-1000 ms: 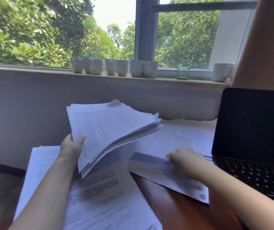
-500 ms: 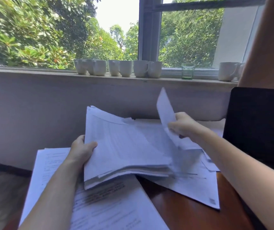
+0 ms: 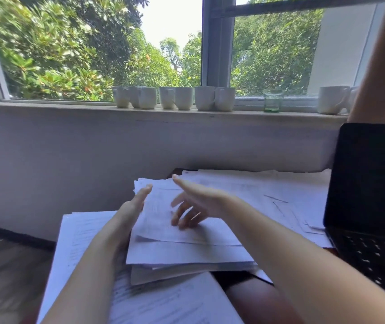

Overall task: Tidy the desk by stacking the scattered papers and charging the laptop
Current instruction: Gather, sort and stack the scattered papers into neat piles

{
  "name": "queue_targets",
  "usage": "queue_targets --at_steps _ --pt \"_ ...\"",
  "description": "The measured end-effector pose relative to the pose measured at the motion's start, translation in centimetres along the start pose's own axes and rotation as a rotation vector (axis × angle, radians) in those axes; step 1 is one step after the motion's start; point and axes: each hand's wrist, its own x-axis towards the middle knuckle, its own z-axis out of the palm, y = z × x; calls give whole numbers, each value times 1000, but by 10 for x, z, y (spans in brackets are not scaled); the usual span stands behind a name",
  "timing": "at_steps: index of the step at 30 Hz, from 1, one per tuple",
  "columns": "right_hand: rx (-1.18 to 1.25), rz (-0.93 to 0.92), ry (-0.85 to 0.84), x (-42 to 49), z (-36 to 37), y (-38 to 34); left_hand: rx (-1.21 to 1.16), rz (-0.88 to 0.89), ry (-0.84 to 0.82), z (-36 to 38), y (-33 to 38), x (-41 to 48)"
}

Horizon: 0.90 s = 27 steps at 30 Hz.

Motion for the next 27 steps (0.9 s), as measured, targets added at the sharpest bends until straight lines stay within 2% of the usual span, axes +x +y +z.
queue_targets --at_steps 2,5,7,9,11,16,22,24,27 --pt "-100 -35 106 2 -13 8 145 54 45 1 -1 2" --pt "-602 -55 320 10 -37 29 341 106 44 -2 -4 3" --pt "-782 21 370 17 -58 46 329 126 20 -4 -5 1" --pt "-820 55 413 20 -74 54 305 161 -11 -6 -4 -3" --pt "-811 11 430 21 -82 54 289 174 -42 -11 -4 -2" --pt "-686 -22 411 32 -88 60 271 167 -148 -17 -4 -2" --pt "-755 -113 450 32 -91 66 283 164 -101 -15 -2 -3" --pt "-765 -124 552 28 -97 70 291 165 -23 -12 -3 0" --pt "-741 -26 824 18 -109 80 310 149 74 -7 -3 2"
